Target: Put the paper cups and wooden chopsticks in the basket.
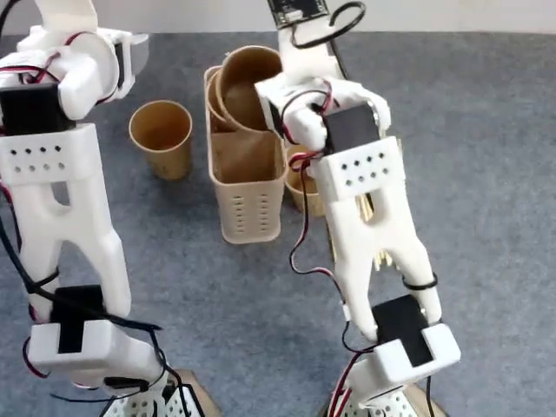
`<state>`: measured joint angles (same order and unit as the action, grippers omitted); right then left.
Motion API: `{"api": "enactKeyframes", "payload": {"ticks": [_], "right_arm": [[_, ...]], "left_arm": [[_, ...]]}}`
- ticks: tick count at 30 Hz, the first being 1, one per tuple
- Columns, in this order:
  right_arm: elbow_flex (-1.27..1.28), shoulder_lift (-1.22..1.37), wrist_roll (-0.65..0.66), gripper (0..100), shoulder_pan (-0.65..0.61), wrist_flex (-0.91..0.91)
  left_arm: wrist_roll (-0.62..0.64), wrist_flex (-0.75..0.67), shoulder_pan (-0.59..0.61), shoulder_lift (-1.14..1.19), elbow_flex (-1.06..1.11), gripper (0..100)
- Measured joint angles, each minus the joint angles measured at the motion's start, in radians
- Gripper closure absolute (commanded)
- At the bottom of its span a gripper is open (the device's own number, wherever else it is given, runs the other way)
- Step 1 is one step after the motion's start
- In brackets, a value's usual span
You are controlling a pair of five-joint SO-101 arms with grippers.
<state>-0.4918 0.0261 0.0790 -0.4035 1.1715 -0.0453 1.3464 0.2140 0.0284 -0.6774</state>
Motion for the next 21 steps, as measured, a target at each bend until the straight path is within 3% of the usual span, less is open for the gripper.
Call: {"api": "enactKeyframes", "payload": {"ticks": [8, 21], "right_arm": [[-0.123, 0.002, 0.0, 87.7, 0.0, 0.0], [-0.118, 0.101, 0.0, 87.8, 0.0, -0.12]], "left_arm": [[0.0, 0.0, 0.0, 0.0, 0.012, 74], [0.0, 0.0, 0.0, 0.0, 0.012, 74]]}}
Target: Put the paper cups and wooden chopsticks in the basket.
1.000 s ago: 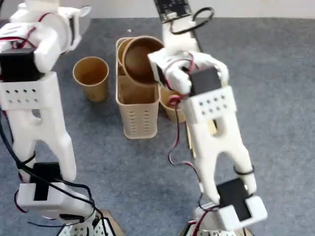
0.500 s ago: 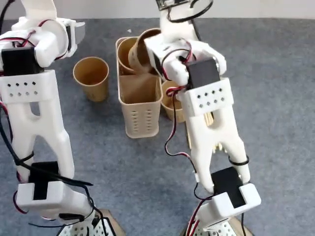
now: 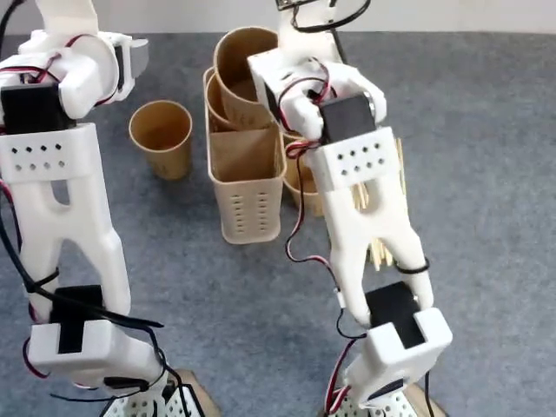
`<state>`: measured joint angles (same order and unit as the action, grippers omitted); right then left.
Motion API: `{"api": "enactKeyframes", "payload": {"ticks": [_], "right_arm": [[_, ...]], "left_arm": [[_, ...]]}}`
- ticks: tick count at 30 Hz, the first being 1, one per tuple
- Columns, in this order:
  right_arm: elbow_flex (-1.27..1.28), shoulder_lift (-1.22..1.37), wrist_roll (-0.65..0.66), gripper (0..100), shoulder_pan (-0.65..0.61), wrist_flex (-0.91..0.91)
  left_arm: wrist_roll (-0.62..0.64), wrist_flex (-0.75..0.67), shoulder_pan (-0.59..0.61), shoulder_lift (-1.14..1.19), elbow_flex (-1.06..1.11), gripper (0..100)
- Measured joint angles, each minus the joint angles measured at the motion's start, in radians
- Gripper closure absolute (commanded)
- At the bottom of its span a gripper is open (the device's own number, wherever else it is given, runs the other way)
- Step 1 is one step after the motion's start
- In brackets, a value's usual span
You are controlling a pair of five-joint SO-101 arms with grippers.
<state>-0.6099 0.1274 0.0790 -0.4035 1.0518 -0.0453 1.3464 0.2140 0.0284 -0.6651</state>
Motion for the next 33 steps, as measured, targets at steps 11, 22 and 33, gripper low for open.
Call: {"api": "enactKeyframes", "payload": {"ticks": [11, 22, 33], "right_arm": [[0.0, 0.02, 0.0, 87.8, -0.002, -0.081], [0.0, 0.017, 0.0, 87.8, -0.002, -0.081], [0.006, 0.008, 0.0, 87.8, -0.009, -0.011]], "left_arm": [[0.0, 0.0, 0.0, 0.0, 0.0, 74], [0.0, 0.0, 0.0, 0.0, 0.003, 74], [0.0, 0.0, 0.0, 0.0, 0.003, 74]]}}
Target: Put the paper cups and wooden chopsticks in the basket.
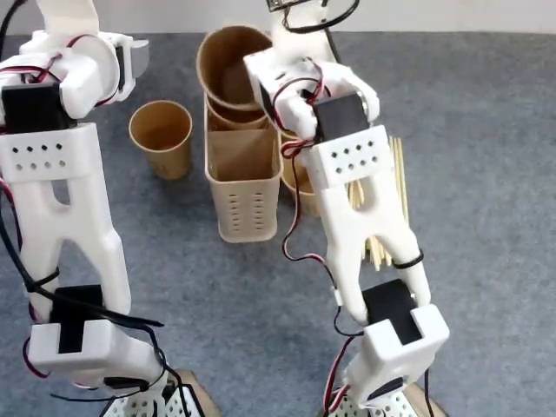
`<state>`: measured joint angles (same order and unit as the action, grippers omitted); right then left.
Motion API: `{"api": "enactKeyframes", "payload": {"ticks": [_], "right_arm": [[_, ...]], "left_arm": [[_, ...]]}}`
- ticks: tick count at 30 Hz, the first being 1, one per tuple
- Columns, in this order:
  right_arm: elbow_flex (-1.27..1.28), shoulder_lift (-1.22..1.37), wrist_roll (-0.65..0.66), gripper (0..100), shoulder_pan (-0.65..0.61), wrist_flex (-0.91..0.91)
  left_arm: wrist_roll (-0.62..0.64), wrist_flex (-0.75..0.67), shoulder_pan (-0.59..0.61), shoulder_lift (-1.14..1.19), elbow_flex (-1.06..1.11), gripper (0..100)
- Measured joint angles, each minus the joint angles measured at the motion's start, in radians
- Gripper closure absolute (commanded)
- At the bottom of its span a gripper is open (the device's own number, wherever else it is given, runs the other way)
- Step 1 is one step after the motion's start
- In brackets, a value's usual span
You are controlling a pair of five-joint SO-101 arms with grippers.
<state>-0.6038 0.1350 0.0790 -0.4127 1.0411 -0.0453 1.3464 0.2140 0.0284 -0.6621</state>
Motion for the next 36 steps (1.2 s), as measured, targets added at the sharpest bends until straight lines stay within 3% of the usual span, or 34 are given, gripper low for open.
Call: {"api": "enactKeyframes", "payload": {"ticks": [10, 13, 16, 25, 30, 36], "right_arm": [[0.0, 0.0, 0.0, 87.3, -0.006, 0.006], [0.0, 0.0, 0.0, 80.9, -0.009, 0.032], [-0.006, -0.003, 0.0, 75.6, -0.009, 0.114], [-0.232, -0.126, 0.0, 75.4, -0.006, 0.451], [-0.209, -0.121, 0.002, 75.4, 0.114, 0.6], [-0.026, -0.041, 0.054, 75.4, 0.206, 0.577]], "left_arm": [[0.0, 0.0, 0.0, 0.0, 0.0, 74], [0.0, 0.0, 0.0, 0.0, 0.035, 74], [0.0, 0.0, 0.029, 0.0, 0.098, 74], [0.0, -0.107, 0.072, 0.0, 0.321, 74], [0.0, -0.204, 0.072, 0.0, 0.463, 74], [0.0, -0.319, 0.072, 0.003, 0.574, 74]]}}
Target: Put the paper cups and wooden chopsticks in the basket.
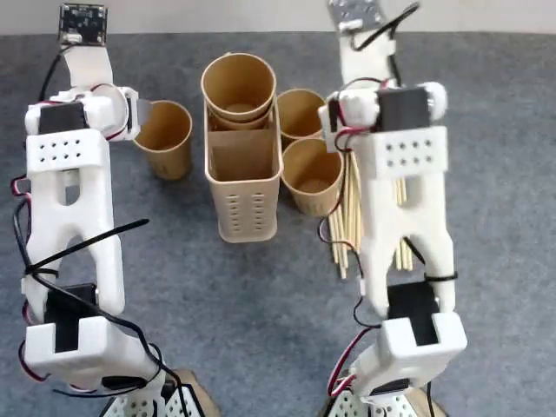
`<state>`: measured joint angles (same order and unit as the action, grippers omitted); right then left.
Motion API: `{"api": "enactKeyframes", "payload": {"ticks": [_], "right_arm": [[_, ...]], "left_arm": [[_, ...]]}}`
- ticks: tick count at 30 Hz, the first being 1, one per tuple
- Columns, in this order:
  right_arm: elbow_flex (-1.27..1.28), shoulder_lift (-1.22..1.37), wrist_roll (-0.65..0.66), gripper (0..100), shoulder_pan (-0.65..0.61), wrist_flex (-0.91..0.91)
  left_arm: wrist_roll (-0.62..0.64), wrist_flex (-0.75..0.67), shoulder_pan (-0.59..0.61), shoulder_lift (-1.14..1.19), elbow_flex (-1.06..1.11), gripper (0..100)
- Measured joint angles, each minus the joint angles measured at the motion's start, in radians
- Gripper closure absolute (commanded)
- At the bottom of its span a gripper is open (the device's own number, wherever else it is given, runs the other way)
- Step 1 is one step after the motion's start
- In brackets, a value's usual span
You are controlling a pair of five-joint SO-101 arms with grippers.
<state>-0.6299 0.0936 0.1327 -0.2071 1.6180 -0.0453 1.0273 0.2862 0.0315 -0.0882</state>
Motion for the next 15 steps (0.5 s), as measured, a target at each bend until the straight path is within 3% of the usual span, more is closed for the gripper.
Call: {"api": "enactKeyframes", "payload": {"ticks": [7, 15], "right_arm": [[0.27, 0.017, 0.011, 75.4, 0.002, -0.173], [0.485, 0.017, 0.012, 75.4, 0.005, -0.325]], "left_arm": [[0.0, -0.057, 0.0, 0.08, 0.025, 74], [0.0, -0.06, 0.0, 0.33, -0.08, 75]]}}
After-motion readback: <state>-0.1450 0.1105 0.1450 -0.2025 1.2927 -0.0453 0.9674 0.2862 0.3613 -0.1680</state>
